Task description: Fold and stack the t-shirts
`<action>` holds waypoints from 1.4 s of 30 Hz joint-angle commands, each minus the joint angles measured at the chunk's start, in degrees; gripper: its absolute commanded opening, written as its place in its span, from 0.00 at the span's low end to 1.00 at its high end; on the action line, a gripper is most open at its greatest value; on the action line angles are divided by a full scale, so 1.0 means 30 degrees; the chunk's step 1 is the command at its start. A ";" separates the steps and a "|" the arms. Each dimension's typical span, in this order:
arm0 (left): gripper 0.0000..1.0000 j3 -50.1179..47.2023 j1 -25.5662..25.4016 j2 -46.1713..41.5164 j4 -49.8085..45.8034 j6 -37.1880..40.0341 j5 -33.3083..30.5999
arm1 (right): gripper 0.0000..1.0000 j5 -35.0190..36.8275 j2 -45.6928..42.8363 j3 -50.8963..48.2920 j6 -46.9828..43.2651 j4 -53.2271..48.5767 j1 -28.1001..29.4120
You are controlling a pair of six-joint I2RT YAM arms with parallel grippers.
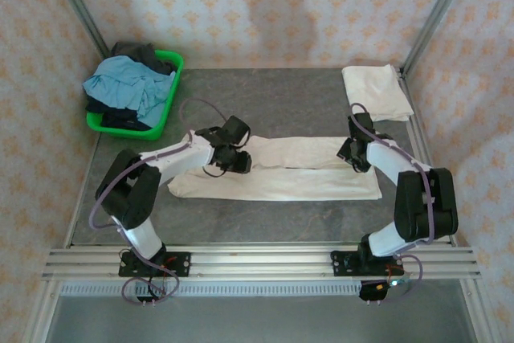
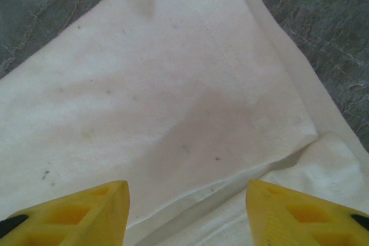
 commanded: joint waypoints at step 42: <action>0.30 -0.2031 -0.2302 -0.1391 0.0017 -0.2933 -0.1937 | 0.58 0.0744 -0.0850 0.0646 -0.0385 -0.0814 -0.0061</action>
